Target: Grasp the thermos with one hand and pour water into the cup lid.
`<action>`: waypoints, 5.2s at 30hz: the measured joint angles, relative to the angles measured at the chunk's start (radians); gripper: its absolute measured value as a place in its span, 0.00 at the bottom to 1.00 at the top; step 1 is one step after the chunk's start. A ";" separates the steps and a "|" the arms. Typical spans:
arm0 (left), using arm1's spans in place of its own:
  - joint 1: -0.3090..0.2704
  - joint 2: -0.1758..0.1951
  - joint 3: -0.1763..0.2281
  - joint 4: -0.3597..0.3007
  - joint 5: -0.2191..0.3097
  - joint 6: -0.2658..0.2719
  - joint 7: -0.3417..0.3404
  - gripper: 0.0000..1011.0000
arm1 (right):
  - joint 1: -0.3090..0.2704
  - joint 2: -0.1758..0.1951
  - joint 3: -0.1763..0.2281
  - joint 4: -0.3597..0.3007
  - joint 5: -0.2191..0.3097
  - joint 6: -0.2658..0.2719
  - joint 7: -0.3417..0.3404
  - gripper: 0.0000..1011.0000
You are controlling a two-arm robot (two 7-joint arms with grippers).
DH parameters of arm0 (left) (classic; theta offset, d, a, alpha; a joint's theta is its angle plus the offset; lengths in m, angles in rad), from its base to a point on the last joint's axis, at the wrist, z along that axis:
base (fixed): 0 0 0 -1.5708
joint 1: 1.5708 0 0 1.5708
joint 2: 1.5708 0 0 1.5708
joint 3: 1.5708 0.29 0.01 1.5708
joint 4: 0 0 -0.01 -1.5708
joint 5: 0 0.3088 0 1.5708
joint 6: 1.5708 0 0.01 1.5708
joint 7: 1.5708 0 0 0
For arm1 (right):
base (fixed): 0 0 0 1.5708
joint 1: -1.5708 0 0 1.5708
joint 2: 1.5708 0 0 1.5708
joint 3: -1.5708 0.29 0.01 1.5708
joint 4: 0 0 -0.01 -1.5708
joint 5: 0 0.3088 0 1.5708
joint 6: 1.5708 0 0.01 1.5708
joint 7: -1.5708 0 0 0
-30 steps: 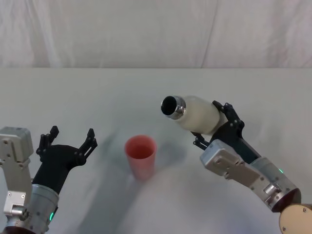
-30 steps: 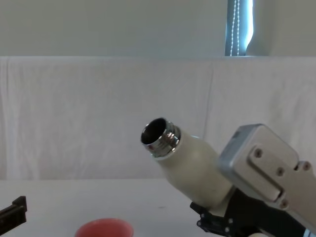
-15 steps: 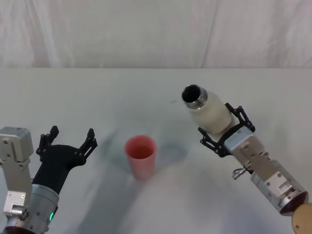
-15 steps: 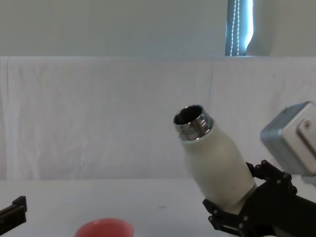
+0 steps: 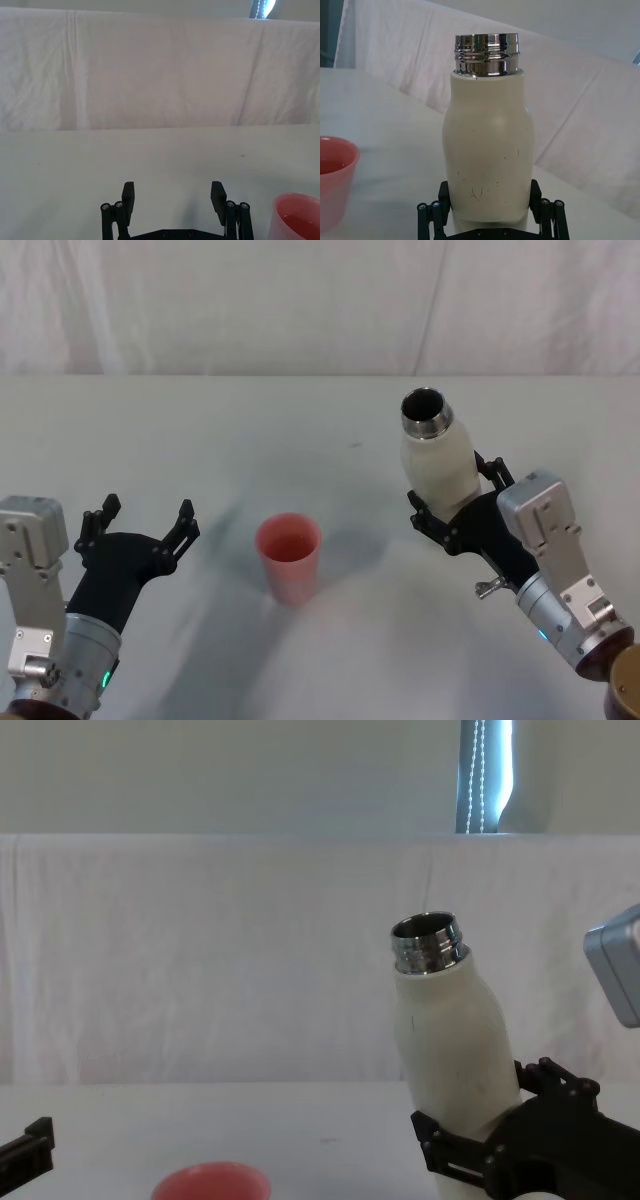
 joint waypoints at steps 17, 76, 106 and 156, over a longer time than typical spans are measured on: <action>0.000 0.000 0.000 0.000 0.000 0.000 0.000 0.99 | 0.004 -0.046 0.029 0.021 0.191 0.076 0.050 0.94; 0.000 0.000 0.000 0.000 0.000 0.000 0.000 0.99 | 0.134 -0.105 -0.039 0.170 0.309 0.114 0.030 0.94; 0.000 0.000 0.000 0.000 0.000 0.000 0.000 0.99 | 0.084 -0.083 -0.043 0.105 0.290 0.121 0.018 0.99; 0.000 0.000 0.000 0.000 0.000 0.000 0.000 0.99 | -0.152 -0.072 0.091 -0.041 0.148 0.001 -0.102 0.99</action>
